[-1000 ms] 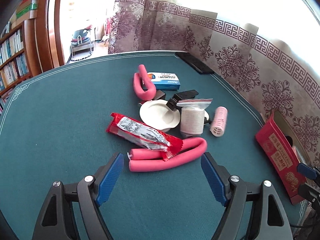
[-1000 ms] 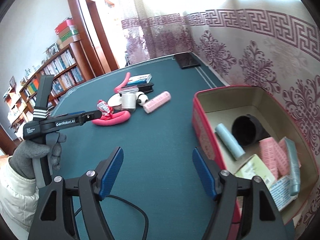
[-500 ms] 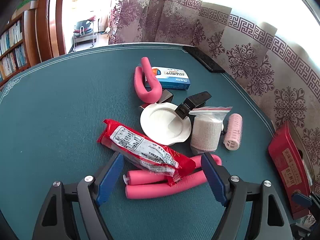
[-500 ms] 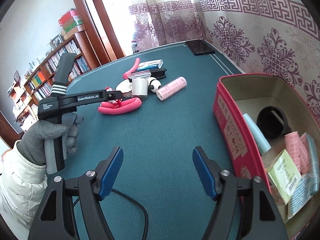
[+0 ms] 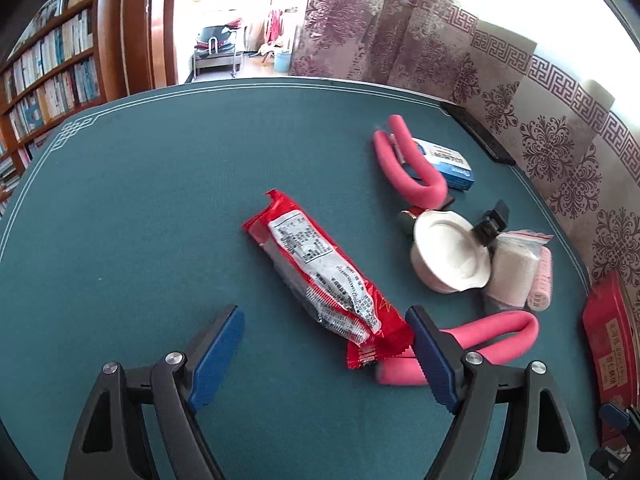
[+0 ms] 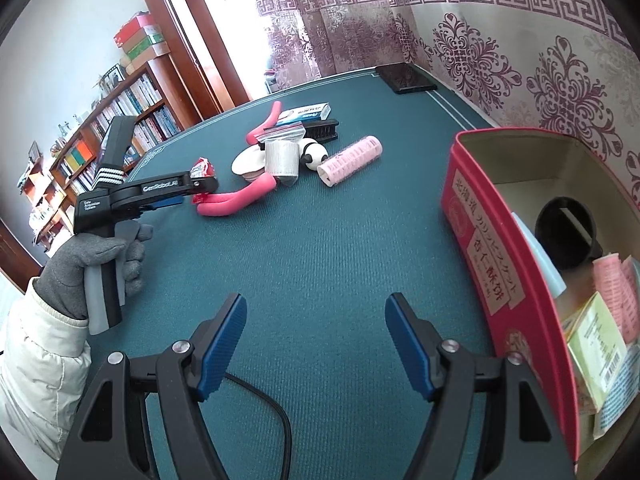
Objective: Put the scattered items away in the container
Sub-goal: 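Move both grippers back over the scattered items on the table, then grasp the red snack packet with the left gripper while the right gripper grasps the pink foam roller, then carry the snack packet and pink foam roller into the red tin box, then open both grippers and move them back over the table items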
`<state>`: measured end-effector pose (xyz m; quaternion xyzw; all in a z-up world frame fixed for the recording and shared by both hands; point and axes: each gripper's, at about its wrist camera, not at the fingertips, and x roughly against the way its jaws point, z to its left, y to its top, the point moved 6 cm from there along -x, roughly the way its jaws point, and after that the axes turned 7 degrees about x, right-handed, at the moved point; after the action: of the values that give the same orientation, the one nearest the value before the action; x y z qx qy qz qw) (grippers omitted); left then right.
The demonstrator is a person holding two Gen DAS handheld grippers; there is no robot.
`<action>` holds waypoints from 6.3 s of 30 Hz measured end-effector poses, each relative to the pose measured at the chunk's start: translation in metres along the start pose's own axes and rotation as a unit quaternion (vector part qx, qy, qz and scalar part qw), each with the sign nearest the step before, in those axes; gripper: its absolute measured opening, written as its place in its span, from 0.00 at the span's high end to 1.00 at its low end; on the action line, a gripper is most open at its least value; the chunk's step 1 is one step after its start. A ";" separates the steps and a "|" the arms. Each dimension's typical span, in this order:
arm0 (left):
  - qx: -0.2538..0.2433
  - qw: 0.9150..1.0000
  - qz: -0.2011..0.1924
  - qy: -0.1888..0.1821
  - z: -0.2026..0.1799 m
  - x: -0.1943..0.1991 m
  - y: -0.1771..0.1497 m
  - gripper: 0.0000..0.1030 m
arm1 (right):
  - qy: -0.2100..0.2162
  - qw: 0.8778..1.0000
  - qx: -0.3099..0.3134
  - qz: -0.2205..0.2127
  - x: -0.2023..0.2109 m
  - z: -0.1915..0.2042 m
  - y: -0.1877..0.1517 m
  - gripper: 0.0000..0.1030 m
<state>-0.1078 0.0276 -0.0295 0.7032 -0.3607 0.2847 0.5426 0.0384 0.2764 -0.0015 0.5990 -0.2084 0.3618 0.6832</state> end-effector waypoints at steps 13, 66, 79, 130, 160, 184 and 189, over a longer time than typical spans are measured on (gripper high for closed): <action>0.014 1.000 -0.018 0.020 0.024 0.005 0.010 0.18 | 0.005 1.000 0.011 0.004 -0.006 0.011 0.003 0.26; 0.001 0.998 -0.060 0.023 0.028 -0.016 0.036 0.65 | 0.119 0.972 0.188 0.069 -0.123 0.104 0.053 0.26; -0.002 0.998 -0.059 0.024 0.028 -0.015 0.036 0.65 | 0.000 0.981 0.189 0.047 -0.160 0.106 0.084 0.35; -0.135 0.981 -0.072 -0.117 -0.159 0.095 -0.030 0.69 | -0.140 0.976 -0.080 -0.147 0.124 -0.098 0.015 0.67; -0.209 0.953 -0.037 -0.217 -0.314 0.083 -0.060 0.19 | -0.193 0.963 -0.103 -0.158 0.142 -0.145 -0.012 0.26; -0.069 0.991 -0.078 -0.083 -0.119 0.083 -0.047 0.19 | -0.166 0.973 -0.085 -0.135 0.114 -0.100 0.001 0.21; -0.051 0.993 -0.078 -0.073 -0.098 0.079 -0.049 0.19 | -0.169 0.974 -0.081 -0.123 0.107 -0.100 0.013 0.21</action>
<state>-0.0230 0.1144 0.0306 0.7192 -0.3576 0.1706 0.5707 0.0839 0.3994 0.0642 0.6157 -0.2740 0.1500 0.7235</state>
